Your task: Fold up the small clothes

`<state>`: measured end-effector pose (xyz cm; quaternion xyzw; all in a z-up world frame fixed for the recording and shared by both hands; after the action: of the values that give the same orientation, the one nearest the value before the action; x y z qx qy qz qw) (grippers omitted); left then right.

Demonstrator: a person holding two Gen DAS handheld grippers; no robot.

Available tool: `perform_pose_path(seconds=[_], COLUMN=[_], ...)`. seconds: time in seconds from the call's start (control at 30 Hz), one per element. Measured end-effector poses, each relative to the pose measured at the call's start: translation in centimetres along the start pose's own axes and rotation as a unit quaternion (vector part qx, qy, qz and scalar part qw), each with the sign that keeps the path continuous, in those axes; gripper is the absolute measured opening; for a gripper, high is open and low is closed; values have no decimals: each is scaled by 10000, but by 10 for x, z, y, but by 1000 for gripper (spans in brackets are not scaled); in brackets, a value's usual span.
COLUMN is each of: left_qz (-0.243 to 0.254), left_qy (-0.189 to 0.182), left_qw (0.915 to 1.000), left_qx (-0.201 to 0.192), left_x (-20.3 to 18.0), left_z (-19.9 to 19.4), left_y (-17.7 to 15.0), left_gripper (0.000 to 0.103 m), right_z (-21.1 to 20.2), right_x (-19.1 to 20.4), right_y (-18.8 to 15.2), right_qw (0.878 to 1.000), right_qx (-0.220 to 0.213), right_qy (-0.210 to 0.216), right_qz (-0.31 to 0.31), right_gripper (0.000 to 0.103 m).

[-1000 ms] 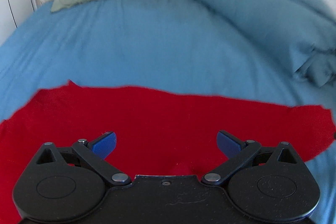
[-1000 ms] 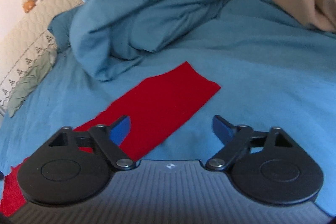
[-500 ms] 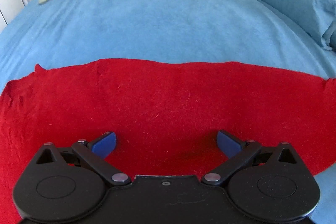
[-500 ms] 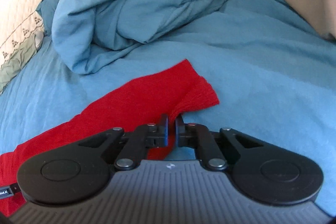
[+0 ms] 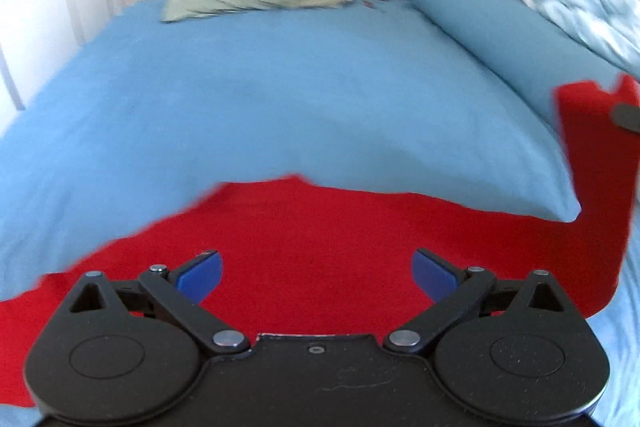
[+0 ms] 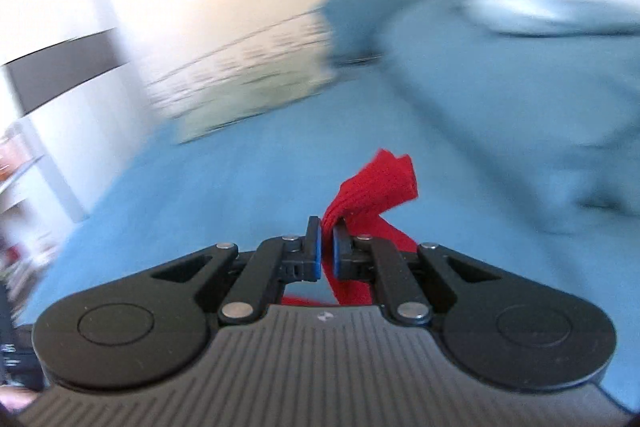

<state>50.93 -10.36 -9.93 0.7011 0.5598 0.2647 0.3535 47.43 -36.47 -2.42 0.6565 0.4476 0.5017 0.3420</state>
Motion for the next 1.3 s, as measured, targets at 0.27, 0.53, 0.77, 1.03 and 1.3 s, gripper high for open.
perform_pose_path(seconds=[0.27,0.53,0.77,1.03,1.3], left_qz=[-496,-943,-1284,-1847,-1730], left_qy=[754,922,125,-475,164], left_qw=[9959,9907,9904,9787,9840], left_qx=[71,334,488,757,396], left_x=[124,167,137,87,77], left_z=[-25,-16,-3,34,56], left_y=[-57,-86,-81,-92,-88], left_gripper=[102,102,101,62,8], right_z=[91,83,55,-21,-36], right_x=[135,166,172,89,31], right_y=[-152,-246,-219,-196,-210], right_qw=[9878,9696,9593,9684,9736], right_qx=[1232,1690,1500,1353,1346], right_qy=[866,826,711,21,-1068], right_qz=[-407,-1567,-2286,-2094,-1500], right_gripper=[21,37,97,99,99])
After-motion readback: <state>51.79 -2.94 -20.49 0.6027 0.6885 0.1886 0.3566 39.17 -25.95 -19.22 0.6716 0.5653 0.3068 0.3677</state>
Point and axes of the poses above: each gripper's, at about its wrist camera, not at the fingertips, and z roughly the way its jaws point, x to its left, y to its top, the point moved 3 cm from there along z, roughly the way its jaws point, and after that the axes turned 10 degrees about -x, right-handed, at the moved point
